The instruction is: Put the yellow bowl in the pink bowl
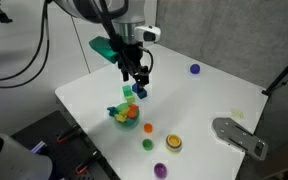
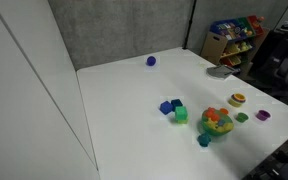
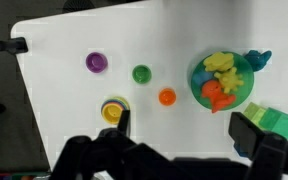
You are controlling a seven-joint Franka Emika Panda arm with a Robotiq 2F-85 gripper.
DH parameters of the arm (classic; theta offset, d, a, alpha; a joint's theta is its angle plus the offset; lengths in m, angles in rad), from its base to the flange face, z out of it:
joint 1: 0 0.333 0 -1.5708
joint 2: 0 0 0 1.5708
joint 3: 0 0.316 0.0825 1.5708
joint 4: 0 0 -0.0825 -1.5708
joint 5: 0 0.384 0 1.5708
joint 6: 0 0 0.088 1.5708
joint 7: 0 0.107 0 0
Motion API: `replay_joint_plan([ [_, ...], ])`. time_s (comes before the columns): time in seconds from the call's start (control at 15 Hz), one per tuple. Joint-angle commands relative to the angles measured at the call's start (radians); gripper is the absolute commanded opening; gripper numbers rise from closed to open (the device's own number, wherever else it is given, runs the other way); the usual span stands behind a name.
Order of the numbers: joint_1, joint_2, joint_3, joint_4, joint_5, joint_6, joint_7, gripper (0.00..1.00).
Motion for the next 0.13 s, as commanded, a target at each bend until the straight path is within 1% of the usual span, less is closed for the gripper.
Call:
replay_joint_plan([
  [0.0,-0.005,0.000,0.005,0.001,0.002,-0.001,-0.001,1.00],
  [0.07,-0.005,0.004,0.005,0.001,0.002,-0.001,-0.001,1.00],
])
